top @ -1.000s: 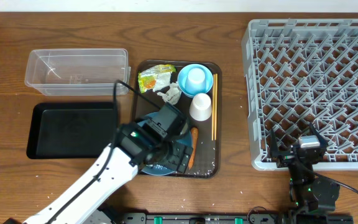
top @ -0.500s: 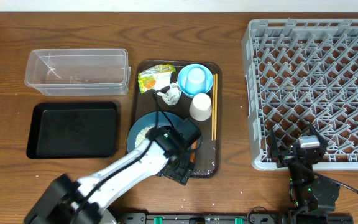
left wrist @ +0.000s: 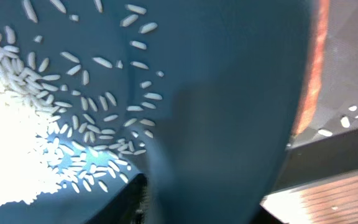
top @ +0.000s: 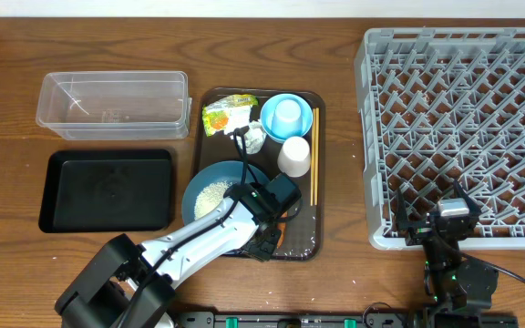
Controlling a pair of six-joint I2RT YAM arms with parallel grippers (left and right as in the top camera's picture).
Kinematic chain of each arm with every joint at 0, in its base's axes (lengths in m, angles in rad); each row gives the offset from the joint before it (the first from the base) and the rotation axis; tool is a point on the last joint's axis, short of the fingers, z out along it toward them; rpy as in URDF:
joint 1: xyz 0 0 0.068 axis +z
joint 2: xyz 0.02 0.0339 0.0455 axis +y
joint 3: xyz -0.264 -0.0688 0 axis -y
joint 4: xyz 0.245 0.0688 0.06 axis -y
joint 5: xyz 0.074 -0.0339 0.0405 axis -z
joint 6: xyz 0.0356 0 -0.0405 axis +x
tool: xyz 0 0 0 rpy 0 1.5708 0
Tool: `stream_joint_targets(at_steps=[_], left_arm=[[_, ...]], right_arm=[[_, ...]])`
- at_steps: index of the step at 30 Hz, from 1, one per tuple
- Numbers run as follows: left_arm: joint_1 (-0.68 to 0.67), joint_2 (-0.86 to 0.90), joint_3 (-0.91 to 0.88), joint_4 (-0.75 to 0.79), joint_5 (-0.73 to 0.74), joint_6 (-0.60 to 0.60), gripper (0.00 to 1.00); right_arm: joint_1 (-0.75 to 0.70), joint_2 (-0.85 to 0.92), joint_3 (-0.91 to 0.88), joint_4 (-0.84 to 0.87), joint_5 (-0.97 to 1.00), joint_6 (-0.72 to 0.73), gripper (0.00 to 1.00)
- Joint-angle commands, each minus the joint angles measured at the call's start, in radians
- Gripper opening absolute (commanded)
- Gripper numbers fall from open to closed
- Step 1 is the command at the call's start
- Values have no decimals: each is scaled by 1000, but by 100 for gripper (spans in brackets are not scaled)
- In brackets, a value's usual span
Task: Sort waste into correct bins and load items into the dishwasher rack
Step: 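Lift the blue plate with the left gripper toward the black tray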
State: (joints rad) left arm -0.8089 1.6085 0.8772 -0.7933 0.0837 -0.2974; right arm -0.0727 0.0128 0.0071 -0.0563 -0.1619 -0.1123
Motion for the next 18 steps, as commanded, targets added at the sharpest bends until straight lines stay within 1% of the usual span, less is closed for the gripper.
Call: stream_joint_targets(at_steps=[1,3,5,6,10,11,16,18], left_arm=[[0,-2,5,-16,-56,-4,29],[0,-6,15,-22,-63,-4,22],[0,-12,29,-33,-74,-4,19],[0,-15,35,-37,-77,-4,15],[0,-35,60,-43,-78,-3,7],[0,-39,63,-43,-78,-3,6],[0,-76,72,-54,-79,-3,6],[0,-101,80,-74,-107,-3,6]], right_arm=[[-16,0,-2,-4,-7,14,99],[-16,0,-2,-4,-7,14,99],[-16,0,-2,-4,-7,14,99],[-16,0,-2,-4,-7,14,99],[-16,0,-2,-4,-7,14,99],[-16,0,-2,-4,-7,14,99],[-16,0,-2,-4,-7,14,99],[-16,0,-2,-4,-7,14,99]])
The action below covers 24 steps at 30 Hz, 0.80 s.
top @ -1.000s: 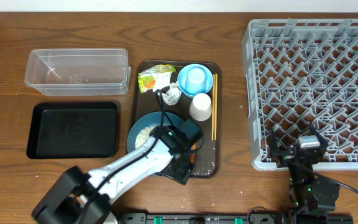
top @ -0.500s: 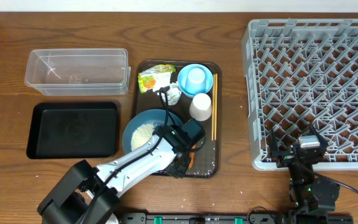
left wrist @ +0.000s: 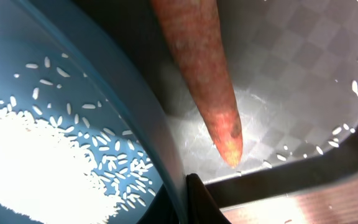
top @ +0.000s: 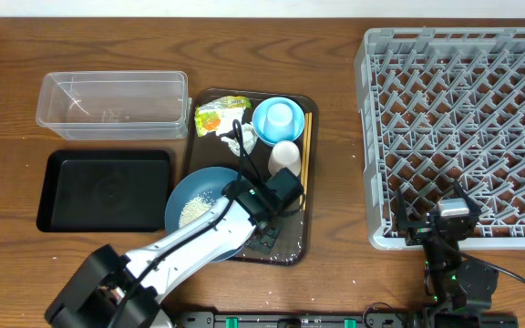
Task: Sort waste into correct bins and load items into the dishwasher rack
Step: 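Lift the blue plate with the left gripper toward the black tray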
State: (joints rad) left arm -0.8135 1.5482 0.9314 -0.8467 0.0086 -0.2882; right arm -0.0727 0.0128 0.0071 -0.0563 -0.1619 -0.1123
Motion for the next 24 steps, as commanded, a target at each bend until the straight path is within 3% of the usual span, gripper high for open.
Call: stream_joint_targets(at_steps=[1,14,17,24], left_arm=[[5,-52,32,-32,-47,-13,6],[5,-261,141,-102,-116,32,6],[8,-285,141,-101,-192,33,6],[140,-311,141,-47,-226,39,6]], right_arm=[[-16,0,-2,-4,-7,14,99],[-16,0,-2,-4,-7,14,99],[-16,0,-2,-4,-7,14,99],[-16,0,-2,-4,-7,14,99]])
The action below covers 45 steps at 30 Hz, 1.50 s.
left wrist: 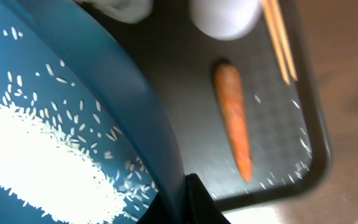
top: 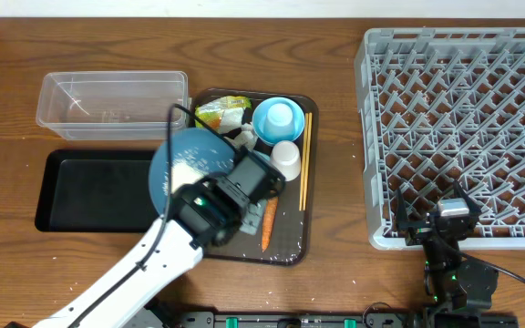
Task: Sort waste into correct bins and load items into the dishwasher rack
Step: 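Lift the blue plate with the left gripper toward the black tray, then tilt the blue plate over the black tray to dump the rice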
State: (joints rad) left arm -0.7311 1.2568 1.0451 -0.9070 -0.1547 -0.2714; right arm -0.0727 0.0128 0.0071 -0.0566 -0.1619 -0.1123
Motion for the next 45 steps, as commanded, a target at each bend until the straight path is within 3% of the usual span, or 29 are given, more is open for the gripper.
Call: stream_joint_targets(at_steps=[1,4,12,30,45], left_arm=[[85,-19,27,26,-55,37,6],[176,-22,27,85,39,98,6],[422,-37,27,229,256,103,6],[1028,-21,22,309,881,103,6],[1271,99,21,315,1240,102,6]], right_arm=[[-16,0,-2,-4,-7,14,99],[-16,0,-2,-4,-7,14,99],[-16,0,-2,-4,-7,14,99],[-16,0,-2,-4,-7,14,99],[-16,0,-2,-4,-7,14,99]])
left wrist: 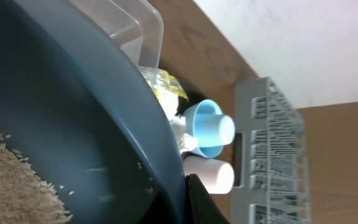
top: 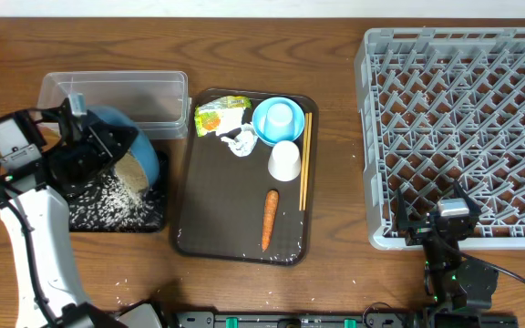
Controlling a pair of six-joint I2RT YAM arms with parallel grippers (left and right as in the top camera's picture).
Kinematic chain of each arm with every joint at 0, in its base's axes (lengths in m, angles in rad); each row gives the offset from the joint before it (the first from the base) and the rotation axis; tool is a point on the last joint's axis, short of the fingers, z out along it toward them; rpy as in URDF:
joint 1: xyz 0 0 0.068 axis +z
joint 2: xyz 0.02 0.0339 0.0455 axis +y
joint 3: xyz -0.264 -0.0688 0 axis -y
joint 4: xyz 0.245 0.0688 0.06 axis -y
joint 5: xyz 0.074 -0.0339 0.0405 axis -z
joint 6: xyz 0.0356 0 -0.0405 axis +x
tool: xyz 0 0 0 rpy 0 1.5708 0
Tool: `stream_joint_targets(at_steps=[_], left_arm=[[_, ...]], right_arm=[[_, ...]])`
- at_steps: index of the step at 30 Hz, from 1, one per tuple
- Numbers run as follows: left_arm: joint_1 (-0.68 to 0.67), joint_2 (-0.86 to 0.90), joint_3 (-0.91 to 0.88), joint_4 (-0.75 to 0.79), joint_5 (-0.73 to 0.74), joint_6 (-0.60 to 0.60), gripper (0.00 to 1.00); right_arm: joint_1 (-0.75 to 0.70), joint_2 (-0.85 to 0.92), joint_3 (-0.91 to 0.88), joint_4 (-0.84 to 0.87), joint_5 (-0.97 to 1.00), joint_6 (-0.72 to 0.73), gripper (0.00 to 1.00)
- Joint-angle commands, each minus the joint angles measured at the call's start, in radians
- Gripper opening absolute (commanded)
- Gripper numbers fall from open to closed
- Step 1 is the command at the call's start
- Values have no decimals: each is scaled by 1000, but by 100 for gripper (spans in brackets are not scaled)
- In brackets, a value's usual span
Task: Sort waste into correct bins and load items into the dishwasher rack
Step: 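Tilt the blue plate over the black tray to dump the rice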
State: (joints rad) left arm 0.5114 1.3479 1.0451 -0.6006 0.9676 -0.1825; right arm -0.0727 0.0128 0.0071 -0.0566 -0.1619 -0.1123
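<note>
My left gripper (top: 108,148) is shut on the rim of the dark blue bowl (top: 137,150), which is tipped steeply over the black tray (top: 158,219) at the left. White rice (top: 117,202) lies scattered in that tray, and some still clings inside the bowl (left wrist: 73,124). In the wrist view one black finger (left wrist: 201,200) presses the rim from outside. The brown tray (top: 190,239) holds a carrot (top: 267,219), a white cup (top: 285,161), a light blue cup (top: 278,118), chopsticks (top: 304,159), a yellow wrapper (top: 221,114) and a crumpled tissue (top: 238,139). The right gripper (top: 445,223) rests low by the rack's front edge.
A clear plastic bin (top: 117,91) stands behind the black tray, partly covered by the bowl. The grey dishwasher rack (top: 463,109) fills the right side. A few rice grains lie on the wood near the front edge (top: 121,284).
The left arm has moved the bowl from above the brown tray's left edge to over the black tray. The bowl is now tipped, and rice lies in the black tray.
The left gripper was first at the bowl's rim on the brown tray. Then the bowl stood shifted left, baring the carrot. Then it was held up between the two trays. Now it is tipped over the black tray with rice spilled there. The right arm stayed still.
</note>
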Motion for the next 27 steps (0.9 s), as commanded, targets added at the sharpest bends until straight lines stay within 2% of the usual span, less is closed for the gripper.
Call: stream_joint_targets(at_steps=[1,7,10,13,18,27], left_arm=[[39,12,21,9,139,13,6],[101,27,21,30,277,-41,6],[156,28,21,46,287,-126,6],[222,32,21,53,296,-159,6],[301,54,19,69,413,-172,6],[311,132,19,68,605,-171,6]], right_arm=[[-16,0,-2,-4,-7,14,99],[-16,0,-2,-4,-7,14,99],[-16,0,-2,-4,-7,14,99],[-16,0,-2,-4,-7,14,99],[-16,0,-2,-4,-7,14,99],[-16,0,-2,-4,-7,14,99]])
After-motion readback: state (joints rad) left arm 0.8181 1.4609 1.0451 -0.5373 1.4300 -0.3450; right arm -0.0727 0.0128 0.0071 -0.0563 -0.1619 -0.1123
